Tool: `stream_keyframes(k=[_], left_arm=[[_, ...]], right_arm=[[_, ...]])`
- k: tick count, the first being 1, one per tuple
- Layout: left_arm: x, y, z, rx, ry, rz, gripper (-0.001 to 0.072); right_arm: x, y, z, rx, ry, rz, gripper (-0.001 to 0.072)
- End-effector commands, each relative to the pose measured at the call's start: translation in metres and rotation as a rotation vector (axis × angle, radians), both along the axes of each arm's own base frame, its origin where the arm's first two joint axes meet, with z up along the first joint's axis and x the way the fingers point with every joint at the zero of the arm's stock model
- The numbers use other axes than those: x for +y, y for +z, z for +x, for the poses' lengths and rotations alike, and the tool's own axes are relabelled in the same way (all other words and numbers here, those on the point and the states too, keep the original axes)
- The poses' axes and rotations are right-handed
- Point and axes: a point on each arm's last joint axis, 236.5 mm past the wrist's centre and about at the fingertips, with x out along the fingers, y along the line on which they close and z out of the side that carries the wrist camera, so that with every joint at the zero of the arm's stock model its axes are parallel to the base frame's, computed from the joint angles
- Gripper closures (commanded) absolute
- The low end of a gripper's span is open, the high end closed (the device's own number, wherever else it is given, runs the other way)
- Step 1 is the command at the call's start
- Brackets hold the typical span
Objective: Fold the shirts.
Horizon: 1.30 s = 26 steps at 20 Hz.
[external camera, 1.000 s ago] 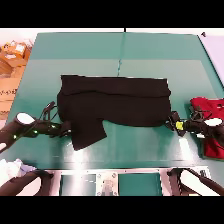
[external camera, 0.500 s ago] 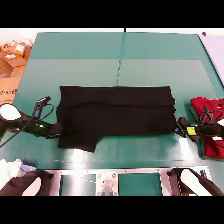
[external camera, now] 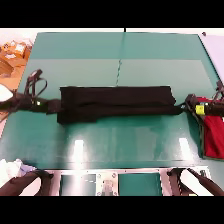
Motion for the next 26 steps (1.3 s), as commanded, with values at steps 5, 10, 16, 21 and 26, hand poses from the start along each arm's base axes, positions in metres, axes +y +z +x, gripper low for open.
stream_keyframes(k=[5,10,16,21,26], left_arm=[[0.001,-0.023,0.123,-0.048,0.036,-0.03,0.0685],[0.003,-0.062,0.188,-0.109,0.165,-0.099,-0.0013],[0.041,-0.018,0.169,-0.022,0.086,-0.151,0.0068],[0.04,-0.016,0.149,0.045,0.023,-0.162,0.0686],[0.037,-0.015,0.15,0.042,0.021,-0.162,0.0685]], right_arm=[[-0.001,-0.037,0.109,-0.035,-0.018,0.025,0.0695],[-0.013,-0.102,0.166,0.016,-0.083,0.092,0.0351],[-0.077,-0.053,0.137,0.002,0.192,0.038,0.0224],[-0.088,-0.105,0.084,0.141,0.254,0.108,0.0151],[-0.033,-0.128,0.091,0.106,0.365,0.275,0.0151]])
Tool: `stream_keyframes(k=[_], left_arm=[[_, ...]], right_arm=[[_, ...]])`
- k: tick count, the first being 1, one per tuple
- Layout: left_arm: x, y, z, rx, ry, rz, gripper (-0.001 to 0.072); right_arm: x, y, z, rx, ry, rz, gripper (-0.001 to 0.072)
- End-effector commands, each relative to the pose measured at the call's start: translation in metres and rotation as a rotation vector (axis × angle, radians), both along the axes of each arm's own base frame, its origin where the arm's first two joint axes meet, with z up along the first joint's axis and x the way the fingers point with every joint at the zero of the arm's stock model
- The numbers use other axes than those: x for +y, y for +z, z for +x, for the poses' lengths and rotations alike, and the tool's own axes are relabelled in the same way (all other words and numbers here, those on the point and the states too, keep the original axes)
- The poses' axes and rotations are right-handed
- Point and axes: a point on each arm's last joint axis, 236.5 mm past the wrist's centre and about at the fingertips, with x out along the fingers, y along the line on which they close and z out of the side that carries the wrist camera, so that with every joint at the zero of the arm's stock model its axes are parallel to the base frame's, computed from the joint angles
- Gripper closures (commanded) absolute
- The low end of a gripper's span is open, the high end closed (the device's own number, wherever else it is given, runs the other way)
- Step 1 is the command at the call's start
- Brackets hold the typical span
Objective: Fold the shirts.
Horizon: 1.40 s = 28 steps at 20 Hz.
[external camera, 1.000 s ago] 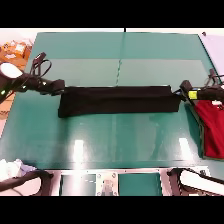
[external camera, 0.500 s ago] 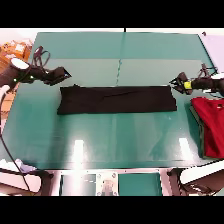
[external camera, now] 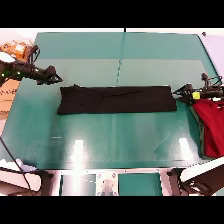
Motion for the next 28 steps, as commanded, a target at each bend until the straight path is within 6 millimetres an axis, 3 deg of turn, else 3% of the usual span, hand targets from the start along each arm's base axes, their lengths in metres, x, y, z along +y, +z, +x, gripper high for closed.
stream_keyframes(k=[1,2,3,4,5,8,12,16,18,20,22,24,28], left_arm=[[-0.008,0.001,-0.004,0.007,-0.028,-0.002,0.0685],[-0.015,0.001,-0.004,0.003,-0.041,0.001,0.0686],[-0.024,0.001,-0.003,-0.007,-0.056,0.007,0.0686],[-0.036,0.001,-0.001,-0.022,-0.071,0.014,0.0686],[-0.048,0.001,0.001,-0.04,-0.083,0.018,0.0686],[-0.094,0.004,0.01,-0.115,-0.122,0.033,0.0686],[-0.188,-0.023,-0.001,-0.149,-0.231,0.036,0.0686],[-0.301,-0.067,-0.033,-0.165,-0.32,-0.003,0.0686],[-0.351,-0.084,-0.057,-0.144,-0.365,-0.044,0.0686],[-0.385,-0.093,-0.077,-0.119,-0.405,-0.076,0.0686],[-0.403,-0.099,-0.085,-0.11,-0.413,-0.089,0.0686],[-0.405,-0.101,-0.087,-0.104,-0.421,-0.089,0.0686],[-0.379,-0.098,-0.078,-0.051,-0.427,-0.092,0.0686]], right_arm=[[0.036,-0.018,-0.004,0.002,0.105,0.079,0.0153],[0.045,-0.019,-0.003,0.004,0.128,0.077,0.0169],[0.05,-0.017,0.001,-0.005,0.146,0.071,0.0267],[0.053,-0.012,0.007,-0.023,0.159,0.06,0.0539],[0.052,-0.004,0.016,-0.048,0.166,0.047,0.0695],[0.048,0.033,0.029,-0.101,0.175,0.022,0.0695],[0.065,0.126,0.012,-0.19,0.247,0.002,0.0695],[0.105,0.216,-0.016,-0.319,0.329,-0.062,0.0695],[0.126,0.249,-0.027,-0.381,0.368,-0.085,0.0695],[0.141,0.275,-0.035,-0.437,0.388,-0.108,0.0695],[0.151,0.286,-0.039,-0.459,0.403,-0.114,0.0695],[0.152,0.286,-0.039,-0.456,0.402,-0.114,0.0695],[0.152,0.286,-0.039,-0.455,0.399,-0.113,0.0695]])
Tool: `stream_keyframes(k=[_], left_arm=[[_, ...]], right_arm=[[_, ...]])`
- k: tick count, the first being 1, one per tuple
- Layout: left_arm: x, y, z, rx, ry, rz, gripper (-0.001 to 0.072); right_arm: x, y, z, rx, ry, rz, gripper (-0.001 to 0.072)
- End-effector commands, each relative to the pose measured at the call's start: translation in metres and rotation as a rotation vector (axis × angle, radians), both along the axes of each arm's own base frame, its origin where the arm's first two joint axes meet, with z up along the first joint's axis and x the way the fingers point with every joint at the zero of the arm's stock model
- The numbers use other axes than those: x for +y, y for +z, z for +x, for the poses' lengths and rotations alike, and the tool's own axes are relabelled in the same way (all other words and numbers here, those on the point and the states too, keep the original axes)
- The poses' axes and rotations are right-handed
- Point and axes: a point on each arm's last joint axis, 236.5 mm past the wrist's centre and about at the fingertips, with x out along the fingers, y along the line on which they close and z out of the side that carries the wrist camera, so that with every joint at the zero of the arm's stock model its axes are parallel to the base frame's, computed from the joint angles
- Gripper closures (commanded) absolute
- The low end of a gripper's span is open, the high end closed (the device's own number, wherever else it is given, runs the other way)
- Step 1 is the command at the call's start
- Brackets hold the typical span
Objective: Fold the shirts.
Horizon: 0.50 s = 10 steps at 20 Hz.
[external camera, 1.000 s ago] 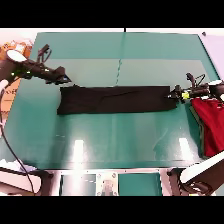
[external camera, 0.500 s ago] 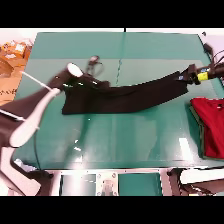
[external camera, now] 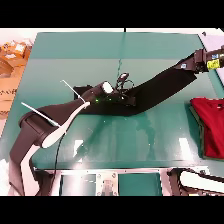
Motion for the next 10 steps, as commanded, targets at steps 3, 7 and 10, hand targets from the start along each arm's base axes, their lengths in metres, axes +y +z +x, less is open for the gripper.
stream_keyframes(k=[3,7,10], left_arm=[[0.06,0.025,0.016,0.113,-0.044,0.056,0.0687],[0.199,0.074,0.065,0.08,0.079,0.413,0.0687],[0.286,0.117,0.079,0.062,0.173,0.556,0.0686]], right_arm=[[0.013,0.013,-0.002,-0.015,0.014,0.053,0.0695],[0.055,0.03,-0.001,-0.053,0.076,0.131,0.0695],[0.105,0.031,0.01,-0.095,0.117,0.152,0.0695]])
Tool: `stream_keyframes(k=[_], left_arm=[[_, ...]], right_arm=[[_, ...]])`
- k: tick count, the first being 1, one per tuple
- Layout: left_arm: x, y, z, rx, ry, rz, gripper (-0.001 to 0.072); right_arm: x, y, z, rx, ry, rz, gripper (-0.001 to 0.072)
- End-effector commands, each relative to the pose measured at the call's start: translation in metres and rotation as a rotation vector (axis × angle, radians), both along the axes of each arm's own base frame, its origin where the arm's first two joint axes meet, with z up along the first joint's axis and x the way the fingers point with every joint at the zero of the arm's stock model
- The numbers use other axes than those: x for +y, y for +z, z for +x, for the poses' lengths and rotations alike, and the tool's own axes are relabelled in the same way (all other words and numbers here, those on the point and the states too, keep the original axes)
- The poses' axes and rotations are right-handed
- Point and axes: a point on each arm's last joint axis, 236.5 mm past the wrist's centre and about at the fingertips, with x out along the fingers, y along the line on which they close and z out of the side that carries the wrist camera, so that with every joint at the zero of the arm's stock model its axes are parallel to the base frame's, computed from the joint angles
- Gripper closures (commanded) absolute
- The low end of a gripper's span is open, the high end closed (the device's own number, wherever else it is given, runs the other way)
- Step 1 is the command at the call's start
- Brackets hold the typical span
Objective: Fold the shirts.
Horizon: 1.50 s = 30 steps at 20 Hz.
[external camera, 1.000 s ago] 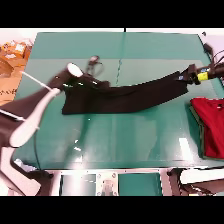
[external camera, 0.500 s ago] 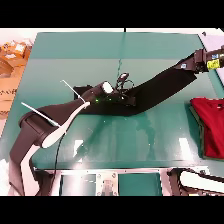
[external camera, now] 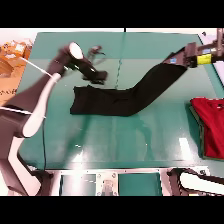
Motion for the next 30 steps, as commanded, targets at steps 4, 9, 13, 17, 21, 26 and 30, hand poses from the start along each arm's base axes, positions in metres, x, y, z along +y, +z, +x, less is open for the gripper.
stream_keyframes(k=[4,9,13,17,21,26,30], left_arm=[[0.151,0.053,0.006,0.02,0.202,0.214,0.0685],[0.175,0.054,0.004,0.025,0.193,0.23,0.0686],[0.191,0.052,0.007,0.017,0.206,0.272,0.0685],[0.222,0.049,0.002,0.049,0.251,0.321,0.0686],[0.237,0.049,0.003,0.055,0.283,0.32,0.0685],[0.238,0.05,0.008,0.036,0.291,0.32,0.0685],[0.238,0.05,0.008,0.038,0.291,0.32,0.0686]], right_arm=[[0.137,-0.015,0.028,-0.059,0.06,0.094,0.0694],[0.295,-0.107,0.039,-0.04,0.04,0.151,0.0694],[0.39,-0.181,0.018,-0.029,0.023,0.194,0.0104],[0.358,-0.183,0.016,0.071,0.13,0.188,0.0334],[0.248,-0.175,0.052,0.179,0.14,0.142,0.0696],[0.075,-0.225,0.059,0.311,-0.089,-0.105,0.0694],[0.042,-0.284,0.023,0.498,-0.169,-0.086,0.0107]])
